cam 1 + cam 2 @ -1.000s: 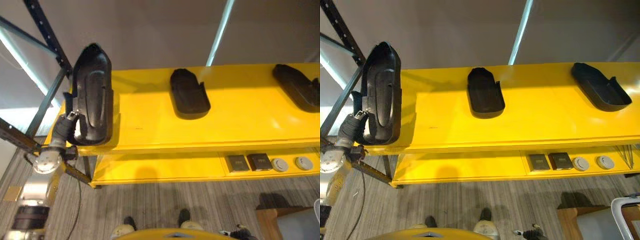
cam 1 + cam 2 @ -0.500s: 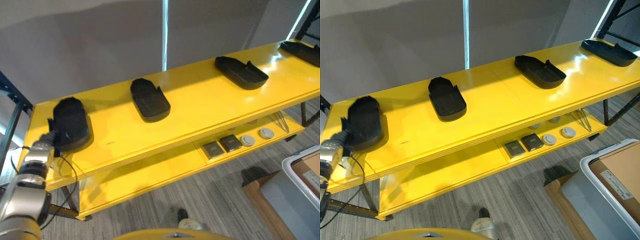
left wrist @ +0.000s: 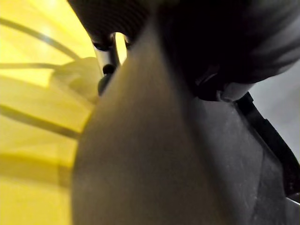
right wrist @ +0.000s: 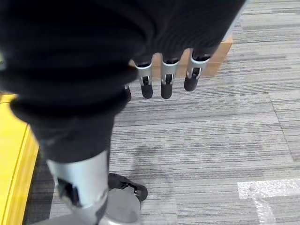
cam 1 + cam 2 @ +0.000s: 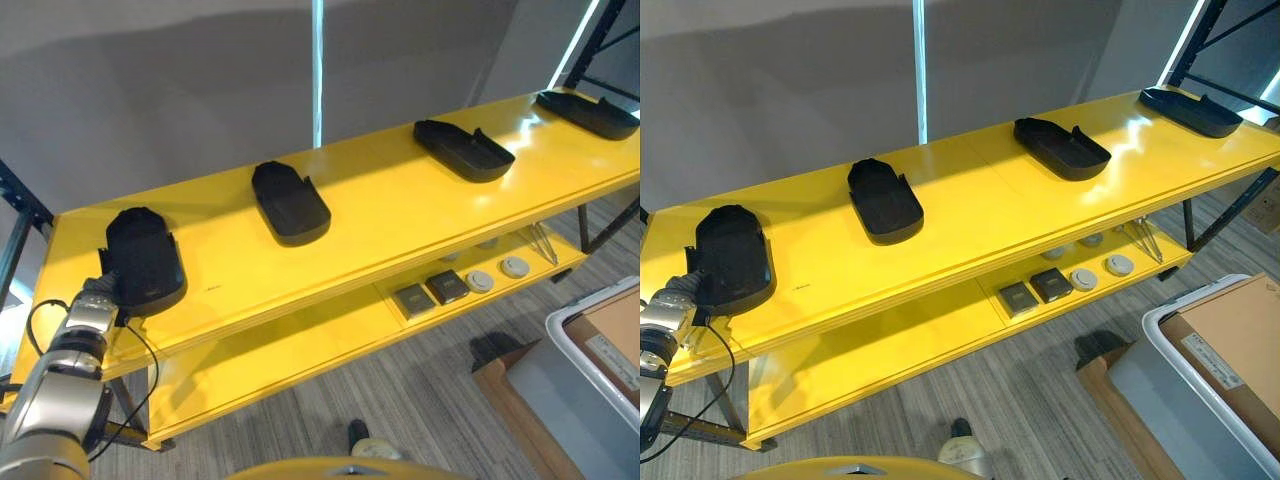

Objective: Move parts from the plastic box to the shelf.

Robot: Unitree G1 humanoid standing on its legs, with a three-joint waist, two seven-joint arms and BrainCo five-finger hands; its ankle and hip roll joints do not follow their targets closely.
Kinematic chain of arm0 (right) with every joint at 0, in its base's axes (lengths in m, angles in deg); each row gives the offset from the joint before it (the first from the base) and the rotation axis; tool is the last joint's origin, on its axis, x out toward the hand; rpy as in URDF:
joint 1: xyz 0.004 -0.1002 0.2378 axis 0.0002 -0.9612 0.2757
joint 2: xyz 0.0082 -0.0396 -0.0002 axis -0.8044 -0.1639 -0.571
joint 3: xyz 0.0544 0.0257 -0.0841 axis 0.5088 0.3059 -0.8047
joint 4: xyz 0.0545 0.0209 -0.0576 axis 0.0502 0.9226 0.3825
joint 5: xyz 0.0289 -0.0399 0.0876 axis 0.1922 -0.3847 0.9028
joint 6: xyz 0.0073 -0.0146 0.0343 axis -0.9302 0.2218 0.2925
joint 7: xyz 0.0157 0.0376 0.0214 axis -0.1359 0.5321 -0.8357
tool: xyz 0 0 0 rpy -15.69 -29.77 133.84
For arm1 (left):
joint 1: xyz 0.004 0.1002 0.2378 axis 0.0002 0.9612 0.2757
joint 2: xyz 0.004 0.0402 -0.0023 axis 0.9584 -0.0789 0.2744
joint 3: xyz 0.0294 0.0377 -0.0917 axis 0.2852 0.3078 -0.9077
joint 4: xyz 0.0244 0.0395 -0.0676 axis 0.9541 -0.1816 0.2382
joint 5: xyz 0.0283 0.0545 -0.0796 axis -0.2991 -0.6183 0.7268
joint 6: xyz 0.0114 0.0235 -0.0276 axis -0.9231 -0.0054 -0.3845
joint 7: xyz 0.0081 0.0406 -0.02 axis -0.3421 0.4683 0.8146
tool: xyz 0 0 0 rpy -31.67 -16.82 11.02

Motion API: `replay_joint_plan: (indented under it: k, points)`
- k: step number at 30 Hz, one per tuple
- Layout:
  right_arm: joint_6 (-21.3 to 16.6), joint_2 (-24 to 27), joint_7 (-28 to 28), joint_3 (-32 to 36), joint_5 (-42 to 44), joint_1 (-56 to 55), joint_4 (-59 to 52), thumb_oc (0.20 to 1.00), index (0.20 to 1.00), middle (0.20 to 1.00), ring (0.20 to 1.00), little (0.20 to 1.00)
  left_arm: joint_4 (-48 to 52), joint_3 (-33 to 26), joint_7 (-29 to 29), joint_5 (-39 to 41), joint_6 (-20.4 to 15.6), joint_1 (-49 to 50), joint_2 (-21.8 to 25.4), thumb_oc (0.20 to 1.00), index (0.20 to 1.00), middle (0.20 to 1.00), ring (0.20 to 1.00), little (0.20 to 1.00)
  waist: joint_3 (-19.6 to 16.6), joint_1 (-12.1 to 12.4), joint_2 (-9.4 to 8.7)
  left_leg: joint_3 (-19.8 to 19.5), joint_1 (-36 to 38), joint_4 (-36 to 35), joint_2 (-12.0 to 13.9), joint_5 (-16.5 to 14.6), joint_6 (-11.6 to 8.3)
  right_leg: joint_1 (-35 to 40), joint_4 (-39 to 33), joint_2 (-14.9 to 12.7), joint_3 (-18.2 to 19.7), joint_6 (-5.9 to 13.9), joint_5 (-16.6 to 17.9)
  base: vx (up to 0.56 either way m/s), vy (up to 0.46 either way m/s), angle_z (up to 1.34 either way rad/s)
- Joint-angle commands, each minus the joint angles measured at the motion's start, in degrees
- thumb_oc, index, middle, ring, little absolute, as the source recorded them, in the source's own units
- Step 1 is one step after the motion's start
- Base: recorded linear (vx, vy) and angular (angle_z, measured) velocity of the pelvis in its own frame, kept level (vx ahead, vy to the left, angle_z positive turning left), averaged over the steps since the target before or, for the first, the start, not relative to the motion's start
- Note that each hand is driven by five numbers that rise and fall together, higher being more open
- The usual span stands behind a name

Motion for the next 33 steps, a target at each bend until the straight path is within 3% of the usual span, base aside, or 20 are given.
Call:
replay_joint_plan:
  k: [1,7,8,9,19,25,31,33]
  points:
    - [-1.1,0.9,0.7,-2.2,0.5,1.4,1.8,1.000,1.000,1.000,1.000,1.000,-2.4,-0.5,2.9,-4.3,-2.7,-5.1,5.0,0.200,0.200,0.200,0.200,0.200,1.2,-0.7,-0.21,-1.4,-2.3,5.7,2.7,-4.2,0.38,1.3,3.9,-2.6,1.1,4.38,-7.3,0.00,0.000,0.00]
    - [-1.9,1.3,0.8,-2.3,0.9,1.4,2.9,1.000,1.000,1.000,1.000,1.000,-3.5,0.4,4.6,-6.6,-3.2,-6.3,6.6,0.200,0.200,0.200,0.200,0.200,1.3,-1.0,-0.14,-1.2,-2.2,5.5,2.8,-4.1,0.18,1.3,3.6,-2.5,1.3,4.42,-7.3,0.00,0.000,0.00]
    - [-2.2,1.3,0.8,-2.3,1.0,1.4,3.1,1.000,1.000,1.000,1.000,1.000,-3.7,0.6,5.2,-6.4,-3.4,-6.5,6.7,0.329,0.329,0.329,0.329,0.329,1.3,-1.0,-0.14,-1.2,-2.2,5.4,2.8,-4.1,0.14,1.3,3.6,-2.5,1.3,4.43,-7.3,0.00,0.000,0.00]
    - [-2.4,1.4,0.9,-2.3,1.1,1.4,3.4,1.000,1.000,1.000,1.000,1.000,-3.8,0.7,5.9,-6.3,-3.6,-6.8,6.8,1.000,1.000,1.000,1.000,1.000,1.3,-1.0,-0.14,-1.2,-2.2,5.3,2.8,-4.1,0.09,1.3,3.5,-2.5,1.3,4.44,-7.3,0.00,0.000,0.00]
    - [-3.5,1.0,0.6,-2.6,0.9,1.9,4.6,1.000,1.000,1.000,1.000,1.000,-1.8,0.1,9.3,-7.2,-4.7,-8.5,6.8,1.000,1.000,1.000,1.000,1.000,0.9,-0.5,-0.33,-1.2,-1.8,4.8,3.0,-3.8,-0.27,1.9,2.7,-2.4,1.1,4.40,-7.1,0.00,0.000,0.00]
    - [-3.5,0.7,0.2,-3.1,0.6,2.3,5.0,1.000,1.000,1.000,1.000,1.000,3.2,1.8,11.6,-7.9,-8.4,-11.0,9.4,1.000,1.000,1.000,1.000,1.000,0.5,0.5,-0.31,-1.8,-1.3,4.4,2.9,-3.8,-0.23,2.7,2.6,-2.5,0.4,4.39,-7.0,0.00,0.000,0.00]
    - [-3.4,-0.1,0.9,-2.6,1.9,2.3,4.7,1.000,1.000,1.000,1.000,1.000,13.6,2.0,17.0,-4.9,-13.7,-12.1,13.4,1.000,1.000,1.000,1.000,1.000,0.4,2.4,-0.42,-2.0,-2.0,4.7,3.0,-2.7,0.28,2.6,2.7,-2.5,-0.5,3.74,-6.1,-0.03,-0.018,0.04]
    - [-2.0,-1.0,0.7,-1.6,2.7,1.7,3.4,1.000,1.000,1.000,1.000,1.000,28.1,-0.4,15.4,-2.1,-15.8,-8.6,16.8,1.000,1.000,1.000,1.000,1.000,0.5,4.1,-0.52,-3.0,-2.3,5.0,2.9,-2.8,0.26,3.0,2.5,-2.7,-1.2,3.72,-6.1,0.02,0.000,0.14]
